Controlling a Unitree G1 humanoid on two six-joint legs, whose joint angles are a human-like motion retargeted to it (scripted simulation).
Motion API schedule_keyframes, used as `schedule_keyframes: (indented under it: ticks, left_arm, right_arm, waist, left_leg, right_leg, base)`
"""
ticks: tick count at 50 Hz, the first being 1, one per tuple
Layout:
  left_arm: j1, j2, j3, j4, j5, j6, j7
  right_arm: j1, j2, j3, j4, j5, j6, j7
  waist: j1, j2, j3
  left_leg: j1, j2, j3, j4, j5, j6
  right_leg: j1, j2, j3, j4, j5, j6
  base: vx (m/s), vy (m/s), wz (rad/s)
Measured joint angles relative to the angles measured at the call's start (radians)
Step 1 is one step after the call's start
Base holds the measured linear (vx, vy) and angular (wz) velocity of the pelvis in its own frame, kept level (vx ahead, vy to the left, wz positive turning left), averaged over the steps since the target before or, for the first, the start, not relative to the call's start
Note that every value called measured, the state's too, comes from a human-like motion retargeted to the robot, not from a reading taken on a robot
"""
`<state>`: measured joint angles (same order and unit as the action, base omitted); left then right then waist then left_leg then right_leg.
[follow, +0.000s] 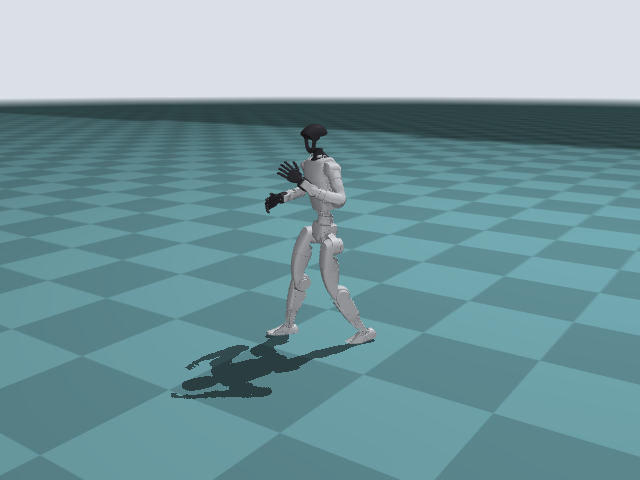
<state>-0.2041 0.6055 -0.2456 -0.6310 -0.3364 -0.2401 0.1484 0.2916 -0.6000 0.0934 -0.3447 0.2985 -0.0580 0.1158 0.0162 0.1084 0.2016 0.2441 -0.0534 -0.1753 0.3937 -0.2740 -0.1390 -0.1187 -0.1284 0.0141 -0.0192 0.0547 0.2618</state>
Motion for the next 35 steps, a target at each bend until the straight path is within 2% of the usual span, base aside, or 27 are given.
schedule_keyframes:
  ticks: [2,3,5,6,7,8,9,10,12,13,16,17,18,19,20,21,22,24,25,27,28,30,32,35]
  left_arm:
    - [0.134,-0.02,0.053,0.008,0.009,-0.006,0.044]
    - [0.203,-0.038,0.089,0.033,0.014,-0.002,0.057]
    - [0.335,-0.089,0.16,0.106,0.001,0.013,0.09]
    - [0.393,-0.117,0.2,0.139,-0.01,0.013,0.098]
    - [0.444,-0.143,0.233,0.164,-0.022,0.014,0.101]
    - [0.48,-0.166,0.255,0.174,-0.034,0.017,0.094]
    - [0.514,-0.171,0.265,0.167,-0.064,0.007,0.083]
    - [0.545,-0.165,0.27,0.149,-0.103,-0.008,0.07]
    - [0.579,-0.148,0.265,0.091,-0.197,-0.03,0.061]
    - [0.593,-0.135,0.266,0.061,-0.241,-0.04,0.046]
    - [0.626,-0.131,0.286,0.002,-0.295,-0.058,-0.036]
    - [0.631,-0.147,0.3,-0.007,-0.298,-0.055,-0.058]
    - [0.632,-0.176,0.319,-0.013,-0.3,-0.046,-0.07]
    - [0.635,-0.203,0.33,-0.012,-0.283,-0.035,-0.08]
    - [0.638,-0.229,0.337,-0.008,-0.258,-0.024,-0.09]
    - [0.613,-0.248,0.337,0.007,-0.23,-0.017,-0.086]
    - [0.579,-0.263,0.33,0.029,-0.201,-0.007,-0.078]
    - [0.463,-0.277,0.279,0.111,-0.141,0.025,-0.038]
    - [0.388,-0.281,0.239,0.162,-0.109,0.043,-0.013]
    - [0.205,-0.267,0.136,0.261,0.018,0.079,0.016]
    - [0.111,-0.248,0.088,0.294,0.109,0.098,0.013]
    - [-0.069,-0.203,0.03,0.299,0.284,0.113,-0.04]
    - [-0.217,-0.198,0.005,0.253,0.372,0.114,-0.094]
    - [-0.375,-0.257,-0.05,0.182,0.359,0.104,-0.056]
  right_arm:
    - [-0.012,-0.016,-0.005,-0.007,-0.056,-0.04,-0.123]
    - [-0.043,-0.025,0.011,-0.002,-0.04,-0.05,-0.148]
    - [-0.128,-0.014,0.069,0.02,-0.034,-0.055,-0.186]
    - [-0.177,0.006,0.108,0.035,-0.056,-0.062,-0.209]
    - [-0.224,0.032,0.148,0.049,-0.08,-0.062,-0.225]
    - [-0.266,0.071,0.188,0.058,-0.112,-0.048,-0.228]
    - [-0.289,0.113,0.215,0.05,-0.132,-0.048,-0.232]
    - [-0.302,0.156,0.235,0.033,-0.145,-0.054,-0.237]
    - [-0.32,0.219,0.282,-0.018,-0.164,-0.053,-0.214]
    - [-0.327,0.24,0.304,-0.047,-0.173,-0.055,-0.2]
    - [-0.346,0.264,0.366,-0.123,-0.151,-0.077,-0.126]
    - [-0.358,0.26,0.39,-0.138,-0.139,-0.083,-0.091]
    - [-0.373,0.248,0.418,-0.145,-0.135,-0.085,-0.051]
    - [-0.384,0.233,0.434,-0.15,-0.136,-0.087,-0.03]
    - [-0.391,0.216,0.444,-0.155,-0.14,-0.088,-0.018]
    - [-0.411,0.199,0.436,-0.151,-0.146,-0.091,-0.02]
    - [-0.431,0.184,0.424,-0.142,-0.15,-0.092,-0.029]
    - [-0.466,0.169,0.39,-0.086,-0.15,-0.076,-0.081]
    - [-0.478,0.168,0.373,-0.045,-0.15,-0.064,-0.116]
    - [-0.47,0.173,0.328,0.045,-0.178,-0.04,-0.187]
    - [-0.45,0.167,0.295,0.076,-0.2,-0.03,-0.214]
    - [-0.382,0.118,0.207,0.075,-0.184,-0.049,-0.234]
    - [-0.277,0.055,0.108,0.021,-0.08,-0.078,-0.185]
    - [-0.11,-0.017,-0.01,-0.059,0.097,-0.1,-0.102]
  waist:
    - [-0.016,-0.027,0.044]
    - [-0.018,-0.036,0.062]
    - [0.0,-0.035,0.106]
    - [0.016,-0.037,0.107]
    - [0.036,-0.038,0.107]
    - [0.063,-0.038,0.104]
    - [0.107,-0.048,0.095]
    - [0.159,-0.063,0.083]
    - [0.254,-0.07,0.055]
    - [0.3,-0.08,0.045]
    - [0.386,-0.11,0.002]
    - [0.385,-0.098,-0.008]
    - [0.36,-0.063,-0.008]
    - [0.339,-0.042,-0.02]
    - [0.32,-0.029,-0.039]
    - [0.301,-0.02,-0.025]
    - [0.285,-0.016,-0.012]
    - [0.264,-0.034,0.022]
    - [0.251,-0.051,0.046]
    - [0.198,-0.076,0.1]
    - [0.164,-0.076,0.114]
    - [0.085,-0.03,0.157]
    - [0.005,0.023,0.161]
    - [-0.091,0.086,0.115]
  left_leg:
    - [-0.08,-0.071,0.012,0.27,-0.02,0.071]
    - [-0.145,-0.087,0.036,0.414,-0.02,0.099]
    - [-0.27,-0.048,0.106,0.688,-0.071,0.152]
    - [-0.348,0.006,0.159,0.794,-0.103,0.163]
    - [-0.412,0.048,0.199,0.868,-0.136,0.186]
    - [-0.451,0.069,0.215,0.88,-0.172,0.233]
    - [-0.476,0.076,0.234,0.855,-0.191,0.24]
    - [-0.495,0.074,0.256,0.814,-0.201,0.228]
    - [-0.506,0.068,0.296,0.621,-0.171,0.207]
    - [-0.486,0.066,0.336,0.488,-0.152,0.184]
    - [-0.382,0.064,0.556,0.04,-0.051,0.084]
    - [-0.34,0.071,0.652,-0.091,0.009,0.044]
    - [-0.288,0.084,0.759,-0.202,0.095,0.005]
    - [-0.254,0.087,0.873,-0.269,0.133,-0.013]
    - [-0.23,0.086,0.99,-0.314,0.146,-0.02]
    - [-0.201,0.07,1.006,-0.351,0.117,-0.012]
    - [-0.179,0.055,0.992,-0.38,0.085,0.006]
    - [-0.175,0.024,0.841,-0.376,0.006,0.083]
    - [-0.184,0.009,0.761,-0.345,-0.036,0.124]
    - [-0.229,-0.006,0.628,-0.211,-0.102,0.141]
    - [-0.255,-0.008,0.556,-0.146,-0.124,0.127]
    - [-0.252,0.003,0.402,-0.097,-0.118,0.057]
    - [-0.227,0.0,0.25,-0.135,-0.057,0.008]
    - [-0.202,0.002,0.055,-0.246,0.081,-0.035]
  right_leg:
    - [0.004,-0.079,0.027,0.097,0.066,-0.008]
    - [-0.052,-0.11,0.002,0.252,-0.005,-0.033]
    - [-0.149,-0.126,-0.036,0.556,-0.159,-0.094]
    - [-0.183,-0.134,-0.055,0.656,-0.2,-0.1]
    - [-0.193,-0.141,-0.082,0.712,-0.233,-0.113]
    - [-0.154,-0.144,-0.121,0.682,-0.25,-0.138]
    - [-0.121,-0.156,-0.161,0.665,-0.255,-0.136]
    - [-0.091,-0.172,-0.2,0.656,-0.254,-0.119]
    - [0.03,-0.159,-0.286,0.498,-0.184,-0.143]
    - [0.083,-0.157,-0.321,0.439,-0.132,-0.131]
    - [0.159,-0.151,-0.371,0.411,0.015,-0.039]
    - [0.193,-0.122,-0.372,0.394,0.07,-0.041]
    - [0.252,-0.07,-0.364,0.35,0.132,-0.096]
    - [0.261,-0.038,-0.333,0.376,0.161,-0.112]
    - [0.247,-0.014,-0.292,0.437,0.173,-0.11]
    - [0.213,0.009,-0.229,0.545,0.161,-0.109]
    - [0.169,0.029,-0.168,0.666,0.136,-0.106]
    - [0.046,0.028,-0.083,0.956,0.02,-0.113]
    - [-0.014,0.004,-0.065,1.1,-0.056,-0.137]
    - [-0.1,-0.052,-0.058,1.329,-0.238,-0.226]
    - [-0.138,-0.061,-0.058,1.419,-0.337,-0.265]
    - [-0.18,-0.012,-0.056,1.53,-0.485,-0.318]
    - [-0.248,0.06,-0.046,1.571,-0.545,-0.312]
    - [-0.407,0.14,-0.038,1.538,-0.537,-0.255]
  base:
    - [0.58,-0.01,1.53]
    - [0.49,-0.07,1.29]
    - [0.45,-0.21,1.15]
    - [0.45,-0.25,1.3]
    - [0.44,-0.22,1.52]
    - [0.45,-0.2,1.57]
    - [0.48,-0.18,1.55]
    - [0.49,-0.12,1.57]
    - [0.49,-0.03,1.73]
    - [0.5,0.04,1.84]
    - [0.51,0.1,2.17]
    - [0.48,0.16,3.05]
    - [0.46,0.17,3.3]
    - [0.45,0.16,3.38]
    - [0.39,0.12,3.26]
    - [0.33,0.07,3.21]
    - [0.25,0.02,3.12]
    - [0.22,-0.01,3.01]
    - [0.21,-0.01,3.3]
    - [0.22,0.01,3.85]
    - [0.24,0.04,4.34]
    - [0.25,0.09,4.59]
    - [0.3,0.11,4.38]
    - [0.36,0.06,3.63]
